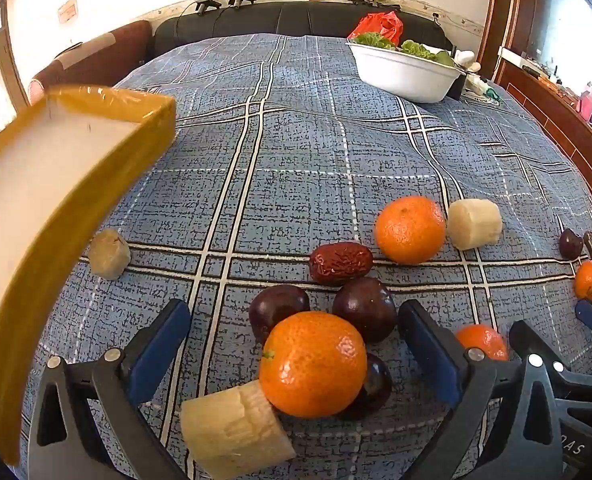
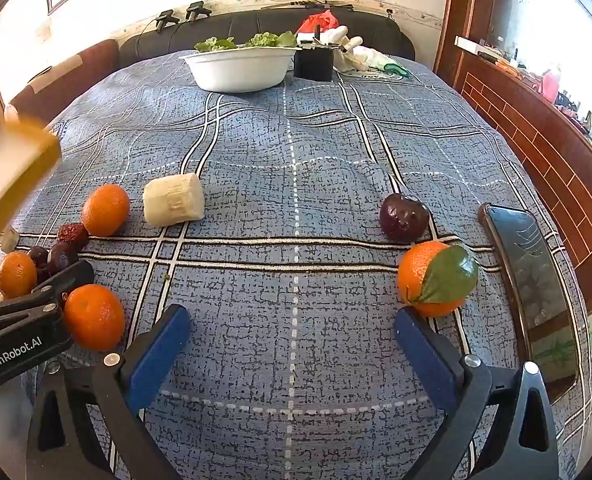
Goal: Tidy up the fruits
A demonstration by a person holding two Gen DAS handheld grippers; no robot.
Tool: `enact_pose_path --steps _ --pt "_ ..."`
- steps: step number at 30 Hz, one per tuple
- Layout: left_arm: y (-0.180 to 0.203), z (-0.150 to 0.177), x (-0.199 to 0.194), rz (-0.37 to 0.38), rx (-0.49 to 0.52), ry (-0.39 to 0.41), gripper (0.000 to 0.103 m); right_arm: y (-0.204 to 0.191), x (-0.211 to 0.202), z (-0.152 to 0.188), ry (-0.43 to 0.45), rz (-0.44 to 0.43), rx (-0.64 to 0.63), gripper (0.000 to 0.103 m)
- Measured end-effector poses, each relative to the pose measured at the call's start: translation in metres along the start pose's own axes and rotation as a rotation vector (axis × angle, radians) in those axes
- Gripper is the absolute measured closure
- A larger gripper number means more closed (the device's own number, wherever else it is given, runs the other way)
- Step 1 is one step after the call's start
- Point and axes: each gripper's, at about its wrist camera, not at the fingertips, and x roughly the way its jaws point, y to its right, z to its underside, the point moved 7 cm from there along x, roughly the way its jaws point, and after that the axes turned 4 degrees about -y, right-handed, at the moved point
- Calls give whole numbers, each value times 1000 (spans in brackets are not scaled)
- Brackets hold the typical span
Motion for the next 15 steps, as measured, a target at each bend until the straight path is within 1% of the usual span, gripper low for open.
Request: enact_pose_path --steps 15 --pt "0 0 0 2 -1 0 0 0 0 0 1 -1 1 0"
